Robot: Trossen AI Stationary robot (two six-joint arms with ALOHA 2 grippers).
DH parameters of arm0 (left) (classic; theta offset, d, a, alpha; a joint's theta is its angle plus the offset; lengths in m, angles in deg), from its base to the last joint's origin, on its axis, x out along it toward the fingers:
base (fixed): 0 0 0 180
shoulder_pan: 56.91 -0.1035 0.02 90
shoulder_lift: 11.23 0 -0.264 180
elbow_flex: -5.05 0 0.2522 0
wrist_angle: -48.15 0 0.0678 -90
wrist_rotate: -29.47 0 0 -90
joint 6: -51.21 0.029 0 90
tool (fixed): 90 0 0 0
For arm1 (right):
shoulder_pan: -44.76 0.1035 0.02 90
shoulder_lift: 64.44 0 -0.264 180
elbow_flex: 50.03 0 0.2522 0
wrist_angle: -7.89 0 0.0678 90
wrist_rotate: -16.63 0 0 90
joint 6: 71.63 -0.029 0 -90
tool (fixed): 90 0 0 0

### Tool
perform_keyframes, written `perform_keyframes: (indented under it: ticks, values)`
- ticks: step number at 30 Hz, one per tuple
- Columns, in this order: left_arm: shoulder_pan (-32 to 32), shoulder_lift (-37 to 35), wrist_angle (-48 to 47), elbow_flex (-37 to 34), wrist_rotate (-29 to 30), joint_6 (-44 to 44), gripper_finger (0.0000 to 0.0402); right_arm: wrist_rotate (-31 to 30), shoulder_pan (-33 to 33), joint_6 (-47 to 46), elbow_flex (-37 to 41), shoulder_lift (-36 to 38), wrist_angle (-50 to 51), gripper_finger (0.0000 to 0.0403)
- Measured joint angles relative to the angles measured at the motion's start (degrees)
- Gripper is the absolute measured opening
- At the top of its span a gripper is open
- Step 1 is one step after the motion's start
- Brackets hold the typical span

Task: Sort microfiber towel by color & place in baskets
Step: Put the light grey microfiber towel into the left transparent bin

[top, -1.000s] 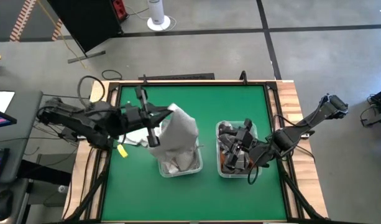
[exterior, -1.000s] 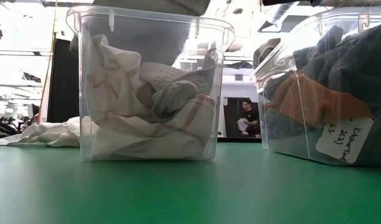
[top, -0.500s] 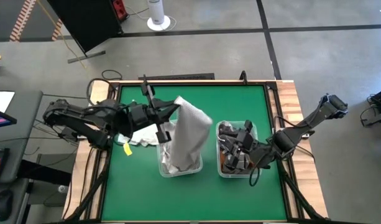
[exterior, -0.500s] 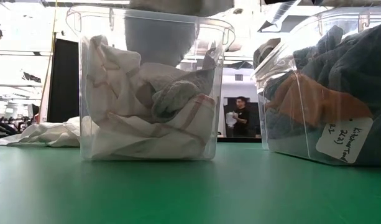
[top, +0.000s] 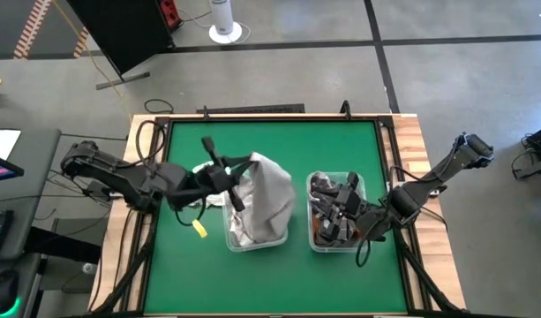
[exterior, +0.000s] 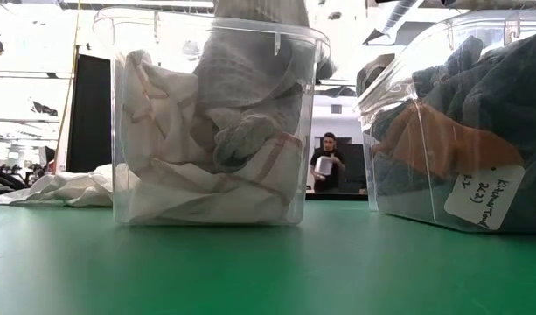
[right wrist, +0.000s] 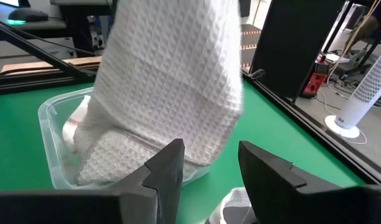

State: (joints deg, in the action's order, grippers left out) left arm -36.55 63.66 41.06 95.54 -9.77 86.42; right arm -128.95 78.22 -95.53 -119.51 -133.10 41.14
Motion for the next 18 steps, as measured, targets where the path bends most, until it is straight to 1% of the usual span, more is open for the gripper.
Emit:
perform_keyframes:
  ticks: [2, 5, 8, 11, 18]
  values:
    - [1.01, -0.02, -3.74, 0.00, 4.62, 1.99, 0.0000, 0.00, 0.00, -0.04, 0.00, 0.00, 0.00, 0.0185]
    - [2.66, 0.00, -10.09, 0.00, 8.46, 2.66, 0.0000, 0.00, -0.02, -0.05, 0.00, 0.00, 0.00, 0.0185]
    - [4.96, -0.07, -13.91, -0.01, 13.35, 3.56, 0.0000, 0.01, -0.03, -0.06, 0.00, 0.00, 0.00, 0.0185]
    - [7.62, -0.73, -14.55, -0.02, 19.05, 6.37, 0.0000, 0.02, -0.04, -0.08, 0.00, 0.00, -0.02, 0.0185]
    - [13.42, -3.60, -11.66, -0.02, 26.85, 11.01, 0.0000, 0.00, -0.09, -0.15, 0.00, 0.00, -0.02, 0.0185]
